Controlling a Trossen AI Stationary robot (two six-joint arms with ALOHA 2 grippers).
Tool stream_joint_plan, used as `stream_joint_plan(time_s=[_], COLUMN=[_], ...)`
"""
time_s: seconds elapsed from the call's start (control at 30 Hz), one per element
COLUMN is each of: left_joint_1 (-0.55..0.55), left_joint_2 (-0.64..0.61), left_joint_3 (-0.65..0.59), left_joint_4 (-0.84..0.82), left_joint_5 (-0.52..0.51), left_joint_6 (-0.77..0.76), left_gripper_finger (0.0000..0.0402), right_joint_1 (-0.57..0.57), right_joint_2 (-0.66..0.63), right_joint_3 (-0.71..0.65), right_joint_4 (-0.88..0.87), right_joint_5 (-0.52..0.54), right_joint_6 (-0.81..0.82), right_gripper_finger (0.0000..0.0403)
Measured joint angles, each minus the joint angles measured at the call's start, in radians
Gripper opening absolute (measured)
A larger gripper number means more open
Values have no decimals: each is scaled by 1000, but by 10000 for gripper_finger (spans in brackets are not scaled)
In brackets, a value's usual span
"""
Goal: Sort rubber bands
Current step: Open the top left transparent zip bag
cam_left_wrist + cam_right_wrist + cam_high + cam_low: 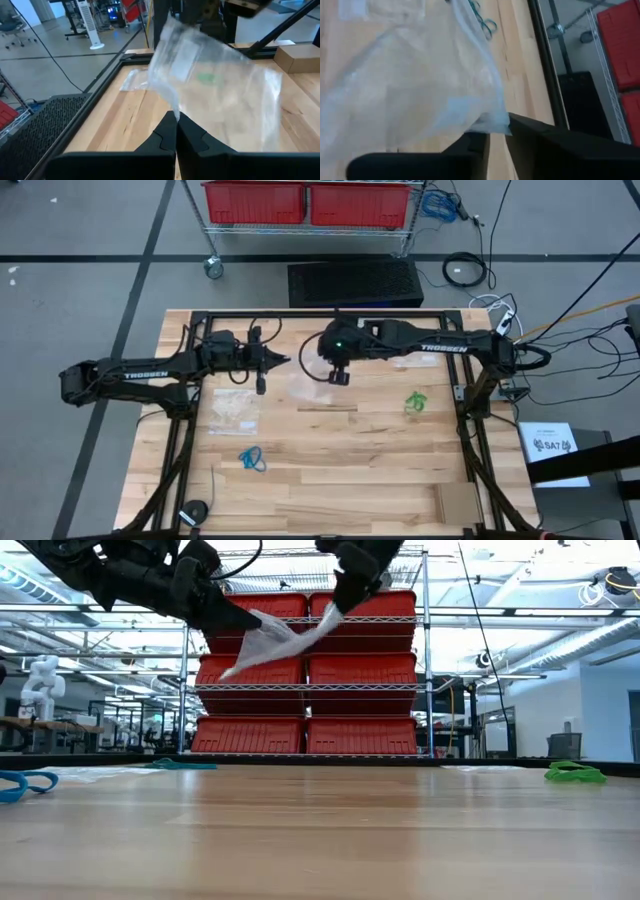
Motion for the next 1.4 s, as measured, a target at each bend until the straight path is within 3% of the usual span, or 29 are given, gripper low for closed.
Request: stream_joint_plan(time_s=[0.13,0.37,0.53,0.67,0.83,0.9,1.4], left_joint_1=[0,0,0,0,0,0,0], left_joint_2=[0,0,1,1,1,1,41], left_joint_3=[0,0,0,0,0,0,0], left_joint_4=[-1,-2,1,2,0,-2,24], left_joint_5=[0,0,0,0,1,1,1], left_joint_6=[0,0,0,2,2,2,3], left_gripper_finger=[0,0,0,0,0,0,0], right_joint_1=[-3,-15,-14,-7,1,2,-15], right_joint_2=[-63,-179,-166,-84,13,43,89], right_joint_3=[0,1,2,2,2,2,1], right_joint_4=[-88,-125,-78,20,178,206,231], right_joint_5=[19,56,46,17,-16,-35,-166], right_joint_6=[43,130,152,89,-55,-102,-135], right_gripper_finger=[54,142,180,148,37,11,1])
